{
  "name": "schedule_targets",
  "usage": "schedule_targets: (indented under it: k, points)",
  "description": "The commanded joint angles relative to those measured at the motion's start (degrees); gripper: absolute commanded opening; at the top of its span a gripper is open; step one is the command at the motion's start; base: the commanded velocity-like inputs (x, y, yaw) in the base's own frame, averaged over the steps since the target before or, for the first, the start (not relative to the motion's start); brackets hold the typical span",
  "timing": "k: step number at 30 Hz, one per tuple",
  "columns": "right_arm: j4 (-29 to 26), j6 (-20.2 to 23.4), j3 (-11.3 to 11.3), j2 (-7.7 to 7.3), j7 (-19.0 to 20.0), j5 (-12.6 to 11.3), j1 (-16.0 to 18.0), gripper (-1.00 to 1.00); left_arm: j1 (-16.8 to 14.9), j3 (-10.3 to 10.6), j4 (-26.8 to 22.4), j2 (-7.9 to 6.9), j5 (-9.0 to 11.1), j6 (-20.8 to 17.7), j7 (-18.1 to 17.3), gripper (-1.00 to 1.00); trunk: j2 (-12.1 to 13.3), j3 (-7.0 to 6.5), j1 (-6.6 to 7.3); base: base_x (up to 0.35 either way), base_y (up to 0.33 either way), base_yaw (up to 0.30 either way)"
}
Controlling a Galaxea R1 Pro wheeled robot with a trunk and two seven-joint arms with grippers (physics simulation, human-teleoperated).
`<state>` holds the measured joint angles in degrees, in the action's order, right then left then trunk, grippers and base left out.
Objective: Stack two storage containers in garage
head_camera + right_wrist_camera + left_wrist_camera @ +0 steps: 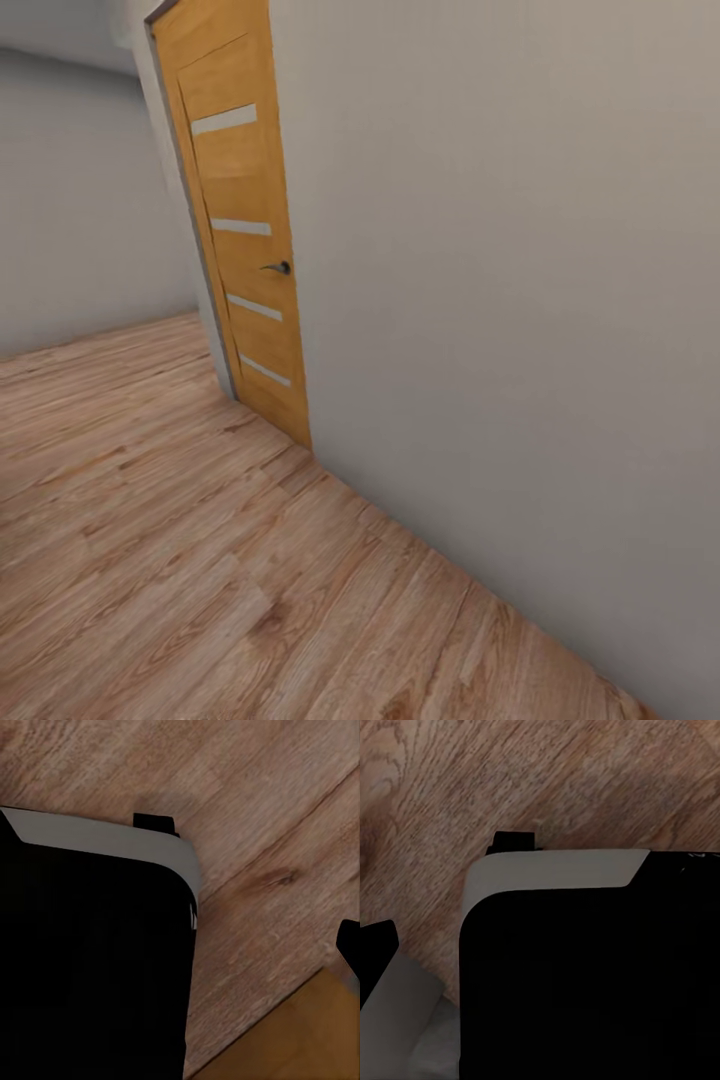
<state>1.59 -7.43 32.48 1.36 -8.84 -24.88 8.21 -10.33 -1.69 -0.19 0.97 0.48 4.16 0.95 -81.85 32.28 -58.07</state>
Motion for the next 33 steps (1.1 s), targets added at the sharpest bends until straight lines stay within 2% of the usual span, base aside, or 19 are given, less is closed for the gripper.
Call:
schedule_targets:
  k: [1, 15, 33]
  points:
    - [0.2, -0.3, 0.5, 0.05, 0.0, -0.3, 0.1, 1.0, 0.0, -0.2, 0.1, 0.01, 0.0, 0.2, 0.1, 1.0, 0.0, 0.05, 0.0, 0.0, 0.0, 0.036]
    - [0.2, -0.3, 0.5, 0.15, 0.5, -0.1, 0.1, 1.0, 0.0, -0.2, 0.1, 0.01, 0.0, 0.2, 0.1, 1.0, 0.0, 0.05, 0.0, 0.0, 0.0, 0.008]
    - [0.2, -0.3, 0.5, 0.05, 0.5, -0.1, 0.1, 1.0, 0.0, -0.2, 0.0, 0.0, 0.0, 0.2, 0.1, 1.0, 0.0, 0.05, 0.0, 0.0, 0.0, 0.252]
